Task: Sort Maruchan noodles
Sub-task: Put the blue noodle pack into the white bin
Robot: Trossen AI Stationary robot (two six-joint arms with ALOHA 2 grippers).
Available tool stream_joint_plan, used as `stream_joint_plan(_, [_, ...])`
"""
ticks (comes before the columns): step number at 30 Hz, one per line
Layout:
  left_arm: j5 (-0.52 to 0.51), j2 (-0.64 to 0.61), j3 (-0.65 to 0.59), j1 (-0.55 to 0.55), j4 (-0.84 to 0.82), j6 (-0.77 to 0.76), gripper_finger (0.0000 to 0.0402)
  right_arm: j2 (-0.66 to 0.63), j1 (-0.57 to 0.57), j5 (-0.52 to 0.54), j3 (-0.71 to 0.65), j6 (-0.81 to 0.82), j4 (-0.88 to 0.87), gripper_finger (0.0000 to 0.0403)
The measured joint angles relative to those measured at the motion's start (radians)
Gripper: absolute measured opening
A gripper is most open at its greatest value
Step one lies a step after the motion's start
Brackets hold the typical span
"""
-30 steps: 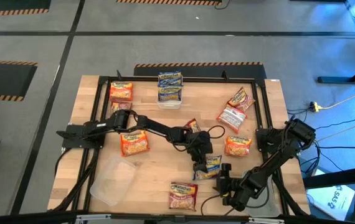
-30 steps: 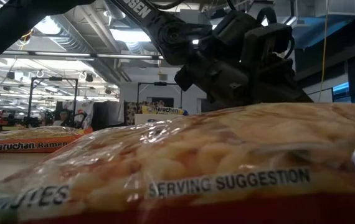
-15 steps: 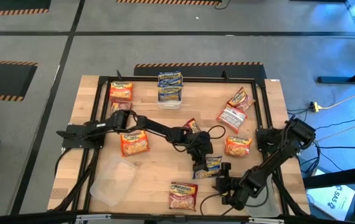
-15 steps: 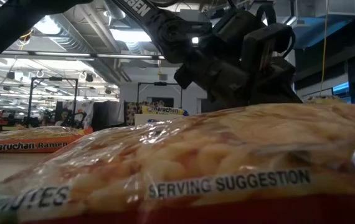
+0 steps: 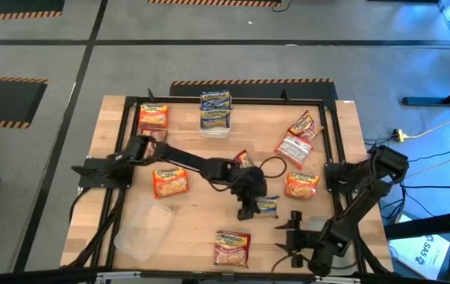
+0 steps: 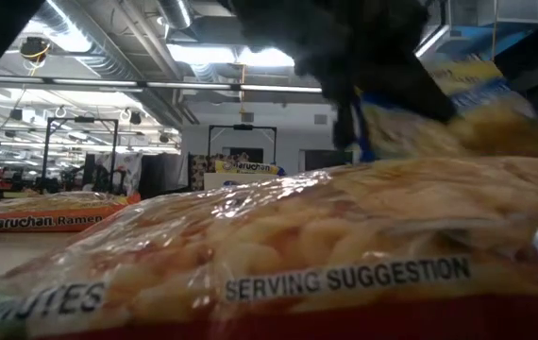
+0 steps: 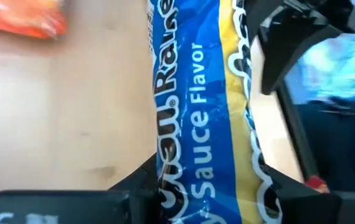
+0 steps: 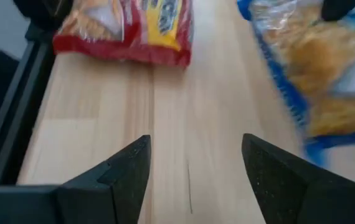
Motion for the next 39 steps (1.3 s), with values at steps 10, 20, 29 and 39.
stream_joint_plan(10, [-0.341, -0.255, 0.000, 0.065, -0.374, 0.212, 0.0112, 0.002, -0.015, 0.101, -0.002, 0.026, -0.002, 0.0239])
stream_joint_plan(20, [-0.504, -0.398, 0.000, 0.321, -0.620, 0.406, 0.0112, 0.028, -0.040, 0.108, -0.002, 0.032, 0.000, 0.0239])
stream_joint_plan(29, [-0.500, -0.341, 0.000, 0.576, -0.662, 0.594, 0.0112, 0.028, -0.076, 0.117, -0.001, 0.025, -0.005, 0.0239])
stream_joint_plan(39, [-0.329, -0.227, 0.000, 0.639, -0.653, 0.762, 0.0112, 0.028, -0.129, 0.122, -0.001, 0.024, -0.080, 0.0239])
